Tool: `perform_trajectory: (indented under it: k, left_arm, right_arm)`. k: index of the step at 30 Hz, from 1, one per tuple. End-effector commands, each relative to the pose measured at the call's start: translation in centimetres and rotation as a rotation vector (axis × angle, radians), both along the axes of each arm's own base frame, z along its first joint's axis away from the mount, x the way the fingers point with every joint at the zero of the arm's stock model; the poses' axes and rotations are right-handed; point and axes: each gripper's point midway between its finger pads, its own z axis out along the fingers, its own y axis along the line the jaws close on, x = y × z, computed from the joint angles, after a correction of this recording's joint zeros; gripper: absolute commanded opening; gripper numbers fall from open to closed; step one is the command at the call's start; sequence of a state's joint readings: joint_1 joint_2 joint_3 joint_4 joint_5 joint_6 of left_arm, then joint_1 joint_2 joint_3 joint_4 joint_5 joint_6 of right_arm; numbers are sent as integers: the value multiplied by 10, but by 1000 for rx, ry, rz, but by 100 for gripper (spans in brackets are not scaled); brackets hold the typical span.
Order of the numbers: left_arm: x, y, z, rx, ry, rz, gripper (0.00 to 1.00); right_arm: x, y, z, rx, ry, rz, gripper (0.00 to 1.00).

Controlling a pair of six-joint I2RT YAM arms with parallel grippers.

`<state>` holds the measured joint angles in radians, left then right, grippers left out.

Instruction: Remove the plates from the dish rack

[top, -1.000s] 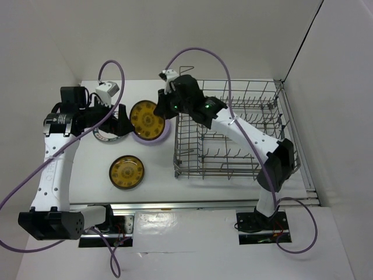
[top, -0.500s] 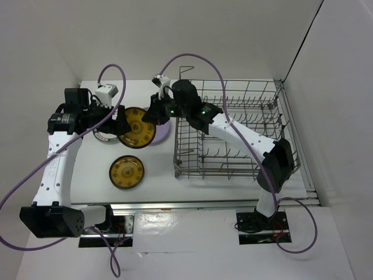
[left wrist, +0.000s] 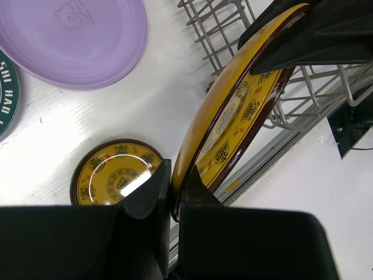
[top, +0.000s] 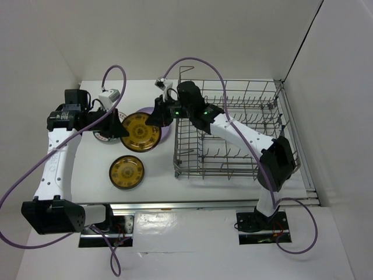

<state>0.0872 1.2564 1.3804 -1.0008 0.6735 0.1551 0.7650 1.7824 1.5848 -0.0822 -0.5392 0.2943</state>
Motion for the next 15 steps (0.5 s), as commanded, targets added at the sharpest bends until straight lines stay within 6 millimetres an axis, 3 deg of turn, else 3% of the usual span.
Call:
perform_trajectory:
  k: [1, 7, 11, 15]
  left_arm:
    - [13, 11, 0, 60, -17, 36, 0]
    - [9, 34, -8, 195, -14, 30, 0]
    - [3, 52, -30, 287, 52, 36, 0]
    - [-6, 62, -58, 328, 128, 35, 0]
  right_arm:
    - [-19, 24, 25, 63, 1, 39, 1]
    - [-2, 22, 0, -43, 40, -13, 45]
    - [3, 21, -3, -64, 47, -42, 63]
    - [11, 14, 5, -71, 16, -104, 72]
